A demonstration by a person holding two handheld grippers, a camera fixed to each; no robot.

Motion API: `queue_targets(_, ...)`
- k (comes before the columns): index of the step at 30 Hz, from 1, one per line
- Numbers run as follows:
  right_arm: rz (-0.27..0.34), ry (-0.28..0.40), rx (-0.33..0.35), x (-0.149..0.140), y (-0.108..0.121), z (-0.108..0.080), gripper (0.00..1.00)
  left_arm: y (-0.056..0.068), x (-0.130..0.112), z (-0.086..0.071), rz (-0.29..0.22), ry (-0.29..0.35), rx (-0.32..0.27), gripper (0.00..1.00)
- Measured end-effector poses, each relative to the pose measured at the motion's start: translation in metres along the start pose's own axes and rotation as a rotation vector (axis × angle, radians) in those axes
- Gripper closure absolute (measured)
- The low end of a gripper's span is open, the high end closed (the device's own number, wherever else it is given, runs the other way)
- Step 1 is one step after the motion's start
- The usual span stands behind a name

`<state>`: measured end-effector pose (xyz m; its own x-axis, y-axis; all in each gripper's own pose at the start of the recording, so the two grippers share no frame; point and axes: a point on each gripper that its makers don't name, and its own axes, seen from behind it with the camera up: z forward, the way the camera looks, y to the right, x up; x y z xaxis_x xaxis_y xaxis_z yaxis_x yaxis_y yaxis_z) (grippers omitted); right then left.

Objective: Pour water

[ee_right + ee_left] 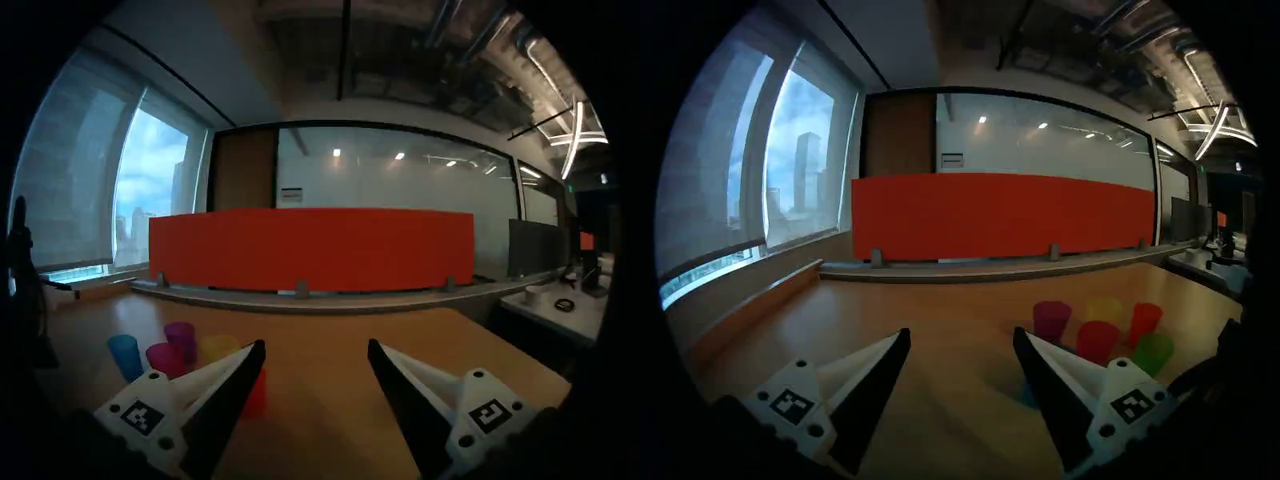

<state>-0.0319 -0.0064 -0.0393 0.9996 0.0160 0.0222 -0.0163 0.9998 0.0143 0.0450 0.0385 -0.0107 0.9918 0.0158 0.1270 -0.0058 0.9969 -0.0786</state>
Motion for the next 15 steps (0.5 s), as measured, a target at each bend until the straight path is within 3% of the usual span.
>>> queue_targets(6,0.036,0.014,0.001,0.006,0.000,0.003,0.01,-0.003,0.006,-0.004,0.020,0.033,0.028,0.05)
queue_targets(15,0.057,0.026,-0.008,0.015,-0.003,0.007,0.01,-0.004,0.007,-0.004,-0.004,0.093,0.053,0.04)
